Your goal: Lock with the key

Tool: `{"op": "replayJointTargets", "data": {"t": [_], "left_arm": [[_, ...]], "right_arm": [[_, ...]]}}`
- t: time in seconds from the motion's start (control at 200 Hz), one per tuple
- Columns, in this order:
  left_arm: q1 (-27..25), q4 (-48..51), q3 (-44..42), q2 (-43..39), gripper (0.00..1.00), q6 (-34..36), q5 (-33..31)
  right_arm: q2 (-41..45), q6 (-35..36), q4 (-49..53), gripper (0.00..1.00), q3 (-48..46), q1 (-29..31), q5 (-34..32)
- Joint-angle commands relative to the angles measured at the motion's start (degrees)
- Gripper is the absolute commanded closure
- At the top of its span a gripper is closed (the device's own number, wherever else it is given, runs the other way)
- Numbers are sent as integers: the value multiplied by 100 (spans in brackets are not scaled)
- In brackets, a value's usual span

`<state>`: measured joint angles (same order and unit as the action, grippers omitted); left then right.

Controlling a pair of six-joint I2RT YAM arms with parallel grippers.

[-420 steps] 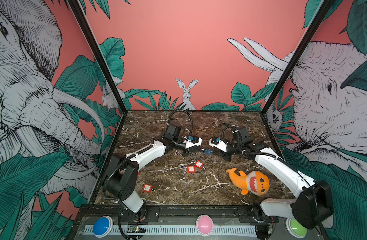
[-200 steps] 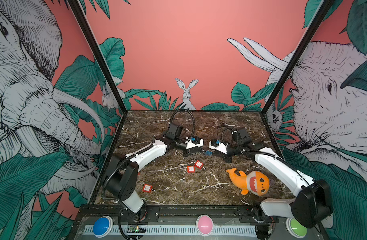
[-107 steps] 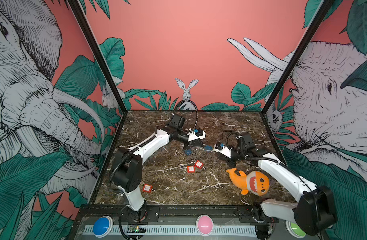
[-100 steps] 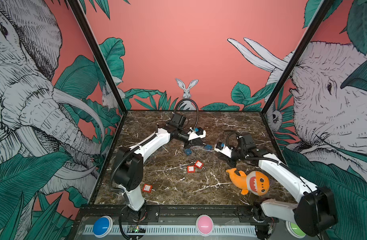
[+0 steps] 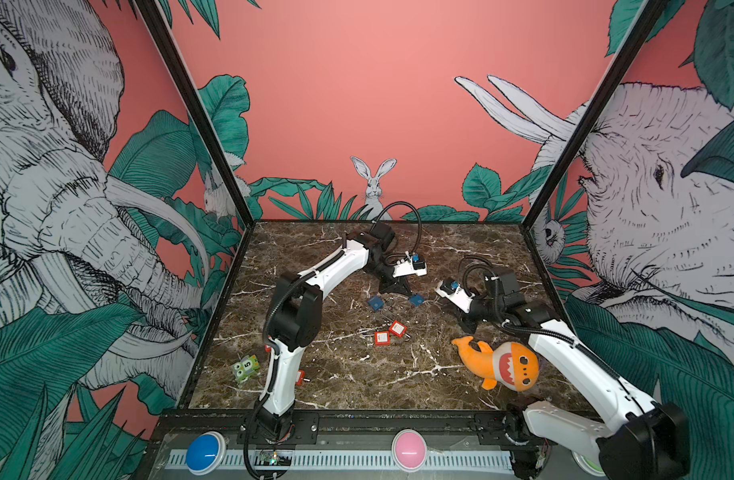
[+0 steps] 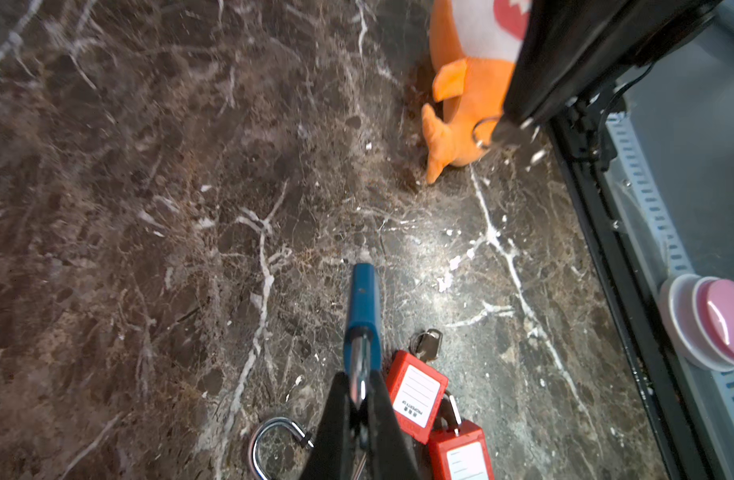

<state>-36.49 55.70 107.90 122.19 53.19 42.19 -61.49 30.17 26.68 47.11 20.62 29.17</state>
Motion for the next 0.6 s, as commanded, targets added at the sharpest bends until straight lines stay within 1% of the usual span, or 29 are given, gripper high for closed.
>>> {"op": "replayJointTargets", "data": {"t": [0.0, 0.1, 0.11, 0.125, 0.21, 0.23, 0.325, 0.435, 0.595], "left_arm": [[-161, 884, 605, 229, 100, 175, -415], [-307, 1160, 1086, 655, 100, 134, -721], [-324, 1184, 1127, 698, 100, 140, -866], [-327, 1227, 1197, 761, 100, 147, -921], [-331, 1527, 1616, 1077, 100, 203, -882], [-487, 1593, 1706, 1135, 100, 205, -864], [-529, 1910, 2043, 1359, 100, 252, -869], [-554, 2226, 2252, 1557, 100, 328, -992], [-587, 2257, 2355, 1729, 100, 161, -1243]], "right_arm": [[217, -442, -219, 100, -133, -11, -154], [326, -734, -334, 100, -246, 0, -249], [330, -761, -344, 100, -255, 0, -250], [335, -807, -382, 100, -283, 3, -253], [349, -1140, -573, 100, -420, 3, -267], [349, -1203, -610, 100, -439, 3, -264], [348, -1411, -717, 100, -515, 8, -235], [364, -1504, -833, 100, -634, 3, -163], [389, -1787, -1220, 100, -885, 3, -166]]}}
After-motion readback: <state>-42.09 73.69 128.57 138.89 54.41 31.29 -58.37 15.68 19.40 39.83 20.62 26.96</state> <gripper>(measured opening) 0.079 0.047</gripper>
